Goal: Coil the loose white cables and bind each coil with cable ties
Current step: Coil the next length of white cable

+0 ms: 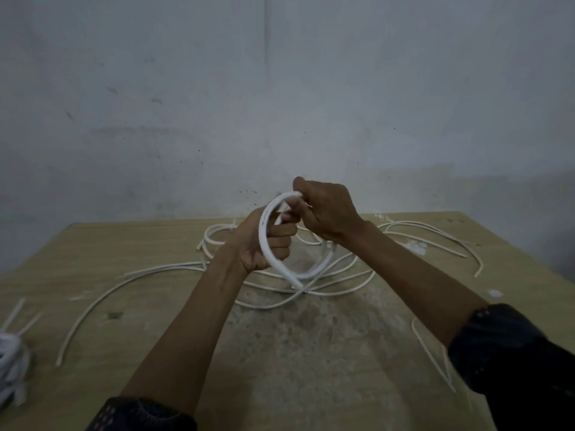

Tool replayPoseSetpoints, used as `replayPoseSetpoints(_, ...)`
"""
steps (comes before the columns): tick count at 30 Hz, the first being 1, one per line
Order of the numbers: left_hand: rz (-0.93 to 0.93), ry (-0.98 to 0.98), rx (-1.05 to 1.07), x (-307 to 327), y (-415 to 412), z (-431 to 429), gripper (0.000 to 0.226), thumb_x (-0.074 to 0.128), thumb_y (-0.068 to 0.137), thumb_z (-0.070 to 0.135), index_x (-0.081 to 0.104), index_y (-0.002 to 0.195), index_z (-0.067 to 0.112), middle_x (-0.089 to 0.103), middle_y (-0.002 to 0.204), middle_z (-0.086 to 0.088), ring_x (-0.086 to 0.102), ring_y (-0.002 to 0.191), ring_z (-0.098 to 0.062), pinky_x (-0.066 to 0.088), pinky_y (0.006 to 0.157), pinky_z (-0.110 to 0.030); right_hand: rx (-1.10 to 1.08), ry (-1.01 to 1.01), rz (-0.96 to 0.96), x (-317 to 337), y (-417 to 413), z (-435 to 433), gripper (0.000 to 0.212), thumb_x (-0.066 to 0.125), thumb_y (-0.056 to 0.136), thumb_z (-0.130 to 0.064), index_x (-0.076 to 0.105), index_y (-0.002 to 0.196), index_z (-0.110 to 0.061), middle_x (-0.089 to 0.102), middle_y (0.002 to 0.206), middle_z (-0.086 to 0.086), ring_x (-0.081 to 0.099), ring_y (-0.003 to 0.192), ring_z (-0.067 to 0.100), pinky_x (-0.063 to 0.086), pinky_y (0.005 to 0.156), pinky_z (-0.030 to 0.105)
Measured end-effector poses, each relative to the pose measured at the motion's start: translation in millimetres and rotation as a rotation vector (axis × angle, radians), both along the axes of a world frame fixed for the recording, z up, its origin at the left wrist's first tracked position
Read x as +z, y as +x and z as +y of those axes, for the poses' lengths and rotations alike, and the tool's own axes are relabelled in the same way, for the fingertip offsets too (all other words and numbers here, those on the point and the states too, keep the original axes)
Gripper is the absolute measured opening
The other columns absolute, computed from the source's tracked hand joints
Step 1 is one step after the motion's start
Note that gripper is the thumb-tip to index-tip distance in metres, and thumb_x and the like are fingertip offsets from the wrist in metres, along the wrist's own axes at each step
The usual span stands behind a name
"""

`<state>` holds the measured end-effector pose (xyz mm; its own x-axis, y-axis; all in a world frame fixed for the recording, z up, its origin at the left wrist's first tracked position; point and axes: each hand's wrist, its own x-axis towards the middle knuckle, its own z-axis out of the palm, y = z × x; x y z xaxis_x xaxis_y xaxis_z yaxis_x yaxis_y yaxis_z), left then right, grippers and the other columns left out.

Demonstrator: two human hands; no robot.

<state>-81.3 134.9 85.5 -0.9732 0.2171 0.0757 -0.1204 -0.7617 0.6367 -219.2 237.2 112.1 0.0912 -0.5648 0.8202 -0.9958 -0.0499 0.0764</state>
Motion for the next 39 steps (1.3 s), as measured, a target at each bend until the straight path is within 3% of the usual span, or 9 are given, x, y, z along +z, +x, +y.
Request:
replayPoseSetpoints(8, 0.047, -0.326, 0.265, 1, 8, 0, 0.037, 0.09, 0.065, 0.038, 0.061, 0.068, 0.017, 0.016, 0.049, 0.007, 0.012, 0.031, -0.008, 0.017, 0.03, -0.017, 0.015, 0.003, 0.08, -6, -2, 5, 0.047, 0.03, 0.104, -0.048, 0.058, 0.094, -0.011, 0.055, 0.087, 0.005, 0.054, 0.072, 0.023, 0.04, 0.056, 0.034)
replayPoseSetpoints(11, 0.122, -0.221, 0.505, 8, 10, -8, 0.028, 0.072, 0.086, 0.035, 0.06, 0.077, 0.012, 0.021, 0.044, 0.008, 0.022, 0.025, -0.003, 0.02, 0.029, -0.015, 0.067, -0.248, -0.687, -7, 10, 9, 0.029, 0.047, 0.102, -0.037, 0.056, 0.113, -0.012, 0.059, 0.109, 0.009, 0.058, 0.091, 0.021, 0.047, 0.078, 0.03)
replayPoseSetpoints(13, 0.141, -0.132, 0.755, 13, 9, -9, 0.029, 0.05, 0.1, 0.033, 0.053, 0.079, 0.014, 0.026, 0.041, 0.009, 0.024, 0.026, -0.002, 0.018, 0.029, -0.016, 0.173, -0.442, -1.381, -7, 25, 18, 0.024, 0.051, 0.102, -0.039, 0.056, 0.099, -0.016, 0.062, 0.092, 0.009, 0.06, 0.074, 0.018, 0.047, 0.064, 0.029)
replayPoseSetpoints(15, 0.135, -0.096, 0.992, 15, 7, -8, 0.031, 0.044, 0.104, 0.03, 0.049, 0.077, 0.015, 0.026, 0.042, 0.009, 0.021, 0.029, -0.004, 0.017, 0.031, -0.017, 0.333, -0.153, -1.916, -13, 45, 28, 0.05, 0.046, 0.096, -0.062, 0.055, 0.08, -0.015, 0.058, 0.065, 0.006, 0.055, 0.053, 0.017, 0.041, 0.051, 0.027)
replayPoseSetpoints(18, 0.079, -0.156, 1.239, 13, -1, -2, 0.03, 0.052, 0.102, 0.026, 0.05, 0.074, 0.014, 0.031, 0.044, 0.007, 0.027, 0.033, -0.008, 0.023, 0.036, -0.017, 0.511, 0.195, -2.118, -25, 85, 29, 0.056, 0.054, 0.088, -0.065, 0.059, 0.08, -0.01, 0.054, 0.067, 0.007, 0.054, 0.059, 0.018, 0.051, 0.051, 0.027)
replayPoseSetpoints(22, 0.028, -0.237, 1.41, 9, -10, 6, 0.031, 0.061, 0.097, 0.029, 0.052, 0.071, 0.014, 0.044, 0.051, 0.001, 0.04, 0.041, -0.014, 0.032, 0.044, -0.025, 0.669, -0.287, -2.392, -19, 109, 10, 0.031, 0.057, 0.1, -0.027, 0.059, 0.083, -0.001, 0.058, 0.074, 0.012, 0.063, 0.064, 0.016, 0.062, 0.063, 0.026)
replayPoseSetpoints(28, -0.001, -0.227, 1.305, 9, -4, 1, 0.034, 0.059, 0.097, 0.041, 0.051, 0.073, 0.018, 0.035, 0.049, 0.003, 0.032, 0.036, -0.009, 0.029, 0.037, -0.017, 0.54, -0.327, -2.296, -10, 100, -1, 0.033, 0.037, 0.108, -0.023, 0.046, 0.079, -0.012, 0.062, 0.055, 0.006, 0.058, 0.055, 0.017, 0.049, 0.049, 0.028)
replayPoseSetpoints(32, 0.006, -0.02, 1.092, 11, 15, -25, 0.058, 0.048, 0.088, 0.072, 0.039, 0.06, 0.022, 0.022, 0.039, 0.008, 0.017, 0.03, -0.005, 0.013, 0.031, -0.017, 0.258, -0.095, -1.593, -30, 87, -3, 0.039, 0.037, 0.109, -0.023, 0.048, 0.073, -0.012, 0.046, 0.046, -0.005, 0.037, 0.041, 0.01, 0.028, 0.049, 0.03)
replayPoseSetpoints(39, -0.02, -0.233, 0.927, 14, 22, -20, 0.064, 0.052, 0.068, 0.081, 0.05, 0.068, 0.017, 0.029, 0.04, 0.007, 0.023, 0.029, -0.005, 0.014, 0.034, -0.016, -0.343, 0.16, -0.744, -41, 74, 0, 0.041, 0.032, 0.108, -0.03, 0.059, 0.088, -0.006, 0.068, 0.09, 0.02, 0.064, 0.085, 0.038, 0.033, 0.063, 0.034)
